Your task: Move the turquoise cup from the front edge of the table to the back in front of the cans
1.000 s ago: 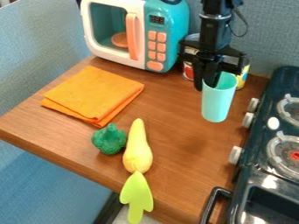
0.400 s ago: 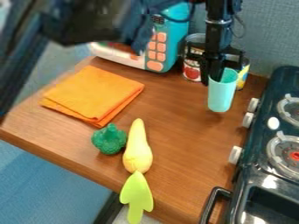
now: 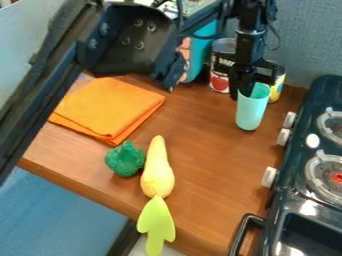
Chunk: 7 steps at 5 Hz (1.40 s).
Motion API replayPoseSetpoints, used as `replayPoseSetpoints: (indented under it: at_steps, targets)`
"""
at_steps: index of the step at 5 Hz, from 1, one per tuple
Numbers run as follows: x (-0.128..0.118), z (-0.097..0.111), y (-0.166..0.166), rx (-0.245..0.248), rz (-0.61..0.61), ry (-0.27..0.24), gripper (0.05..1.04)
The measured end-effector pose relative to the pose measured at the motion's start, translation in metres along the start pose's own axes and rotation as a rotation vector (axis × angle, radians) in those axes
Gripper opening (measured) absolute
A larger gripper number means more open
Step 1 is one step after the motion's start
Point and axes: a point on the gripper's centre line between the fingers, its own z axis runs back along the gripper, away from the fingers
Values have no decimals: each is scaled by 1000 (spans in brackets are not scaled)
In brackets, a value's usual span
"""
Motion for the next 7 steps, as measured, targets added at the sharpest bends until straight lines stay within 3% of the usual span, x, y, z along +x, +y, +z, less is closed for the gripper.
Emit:
replayPoseSetpoints:
  at_steps: [1,2,3,4,5,6,7]
  targets:
    - [-1,-3,0,1,8,11,133]
    - [-3,-16,-2,-17,20,33,336]
    - [-9,-16,-4,-40,41,33,630]
    - [-14,0,2,-64,67,-11,925]
    - [-21,14,12,-91,102,-42,1005]
    - [-33,33,12,-94,94,-84,1001]
    - [-69,55,11,-92,66,-146,1001]
